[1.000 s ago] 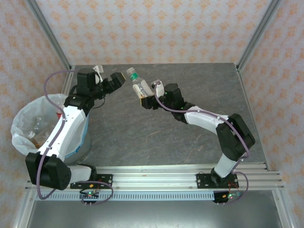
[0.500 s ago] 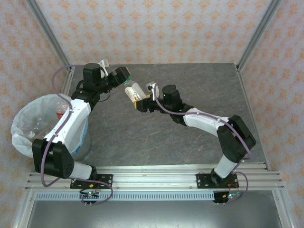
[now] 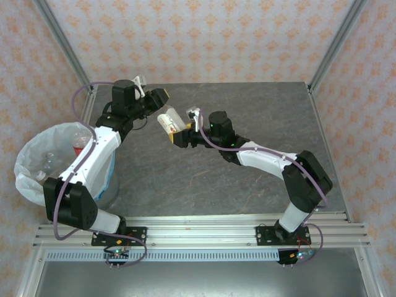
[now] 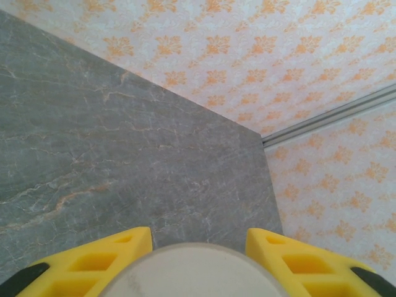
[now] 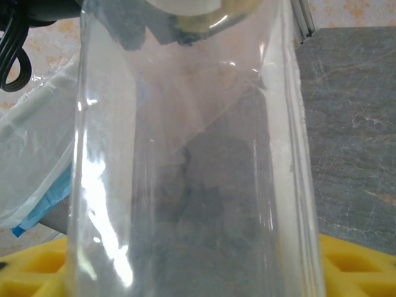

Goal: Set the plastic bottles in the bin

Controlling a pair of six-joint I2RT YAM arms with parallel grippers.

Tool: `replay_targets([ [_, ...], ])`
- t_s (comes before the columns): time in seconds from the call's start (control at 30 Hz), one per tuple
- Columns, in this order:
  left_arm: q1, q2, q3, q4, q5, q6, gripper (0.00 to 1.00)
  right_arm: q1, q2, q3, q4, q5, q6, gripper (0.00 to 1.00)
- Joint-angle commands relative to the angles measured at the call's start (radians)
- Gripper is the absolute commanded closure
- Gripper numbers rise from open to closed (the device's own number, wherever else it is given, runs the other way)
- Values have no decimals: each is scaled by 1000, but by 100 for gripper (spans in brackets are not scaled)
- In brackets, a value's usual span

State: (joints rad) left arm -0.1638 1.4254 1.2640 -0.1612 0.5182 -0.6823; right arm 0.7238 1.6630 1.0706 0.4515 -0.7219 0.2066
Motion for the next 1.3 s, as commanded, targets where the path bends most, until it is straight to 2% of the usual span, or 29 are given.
replay_targets([
  [0.0,-2,-43,10,-27,-22,47,71,-2,-24,10,29,36,-17,19],
  [0.07,-2,-53,13,-41,-36,50,80,-2,-38,-5,33,72,-26,8],
  [0.13,-2,-75,30,-100,-86,77,94,-3,-69,-27,18,156,-48,0],
  [0.17,-2,-90,43,-137,-118,94,100,-3,-85,-38,8,206,-60,1],
  [0.4,-2,-250,121,-378,-346,261,100,-27,-170,-73,-142,686,-95,1],
  [0.53,-1,-315,180,-498,-496,309,100,-51,-172,-80,-207,852,-33,1],
  [0.77,-2,-367,366,-680,-870,424,100,-84,-187,-107,-191,852,27,1],
  [0.9,-2,-357,487,-792,-1155,509,100,-89,-191,-108,-191,867,15,1],
  [1.03,0,-353,522,-849,-1436,585,100,-96,-201,-120,-182,872,10,1],
  [1.13,2,-360,519,-884,-1474,557,100,-101,-201,-121,-181,870,8,1],
  [1.27,24,-371,482,-956,-1258,409,100,-106,-196,-118,-178,867,9,1],
])
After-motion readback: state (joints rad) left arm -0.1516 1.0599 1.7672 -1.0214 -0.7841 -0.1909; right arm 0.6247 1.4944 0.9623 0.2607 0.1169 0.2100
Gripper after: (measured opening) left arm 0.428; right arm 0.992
